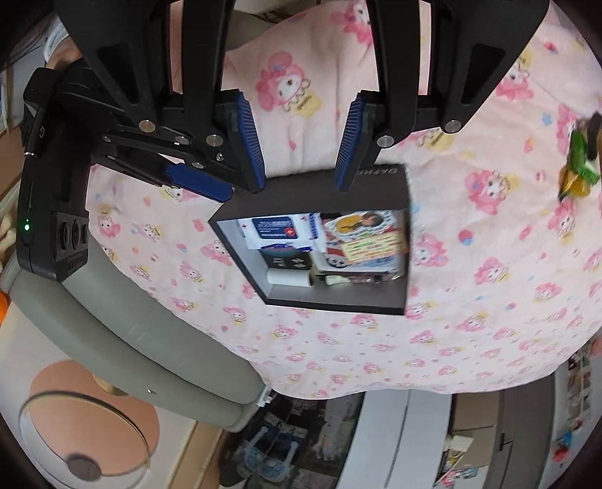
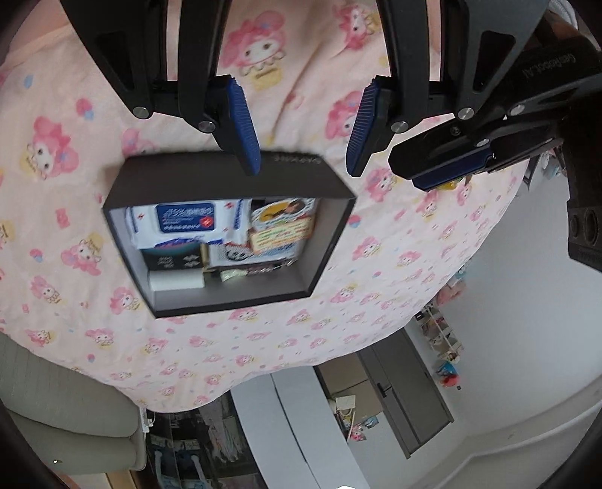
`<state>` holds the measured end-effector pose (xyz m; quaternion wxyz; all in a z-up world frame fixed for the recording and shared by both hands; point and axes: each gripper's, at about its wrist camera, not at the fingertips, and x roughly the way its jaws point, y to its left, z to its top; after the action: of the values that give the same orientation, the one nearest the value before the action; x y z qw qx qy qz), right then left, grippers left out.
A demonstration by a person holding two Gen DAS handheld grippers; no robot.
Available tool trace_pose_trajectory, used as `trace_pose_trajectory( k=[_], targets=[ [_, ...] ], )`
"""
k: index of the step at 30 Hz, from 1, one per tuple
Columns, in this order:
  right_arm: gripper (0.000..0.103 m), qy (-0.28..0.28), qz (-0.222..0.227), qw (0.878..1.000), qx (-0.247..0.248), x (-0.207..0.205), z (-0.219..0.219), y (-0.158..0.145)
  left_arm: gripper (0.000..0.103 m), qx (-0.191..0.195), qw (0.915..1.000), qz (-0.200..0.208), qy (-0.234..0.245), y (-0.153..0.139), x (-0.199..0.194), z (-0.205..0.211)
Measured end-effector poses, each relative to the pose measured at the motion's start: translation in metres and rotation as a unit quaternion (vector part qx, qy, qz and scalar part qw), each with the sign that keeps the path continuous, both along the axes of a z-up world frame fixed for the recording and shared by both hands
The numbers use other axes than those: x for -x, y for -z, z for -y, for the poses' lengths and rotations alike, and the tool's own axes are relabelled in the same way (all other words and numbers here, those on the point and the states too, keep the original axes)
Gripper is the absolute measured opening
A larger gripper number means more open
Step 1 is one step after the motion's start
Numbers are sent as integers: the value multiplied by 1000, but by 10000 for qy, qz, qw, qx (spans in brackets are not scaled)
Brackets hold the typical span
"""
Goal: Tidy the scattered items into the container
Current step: 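Withdraw the left gripper and move it to the wooden comb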
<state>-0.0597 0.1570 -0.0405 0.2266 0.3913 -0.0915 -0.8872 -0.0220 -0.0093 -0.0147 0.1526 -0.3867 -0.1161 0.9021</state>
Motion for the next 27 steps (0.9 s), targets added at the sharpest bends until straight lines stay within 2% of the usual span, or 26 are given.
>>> trace_pose_trajectory(
  k=[7,12,17,27],
  targets=[
    [43,-523,-46,9985,-122,-14,48,2,40,-18,9991,110,-417,9,-26,44],
    [43,-858,143,9957,-317,-17,86,13,40,-162,9959,292,-844,24,-40,80],
    [43,-1206,105,9915,-480,-22,124,18,40,-171,9929,325,-1135,31,-55,115],
    [43,-1849,209,9798,-726,-25,194,37,40,-345,9811,487,-1841,59,-76,177]
  ],
)
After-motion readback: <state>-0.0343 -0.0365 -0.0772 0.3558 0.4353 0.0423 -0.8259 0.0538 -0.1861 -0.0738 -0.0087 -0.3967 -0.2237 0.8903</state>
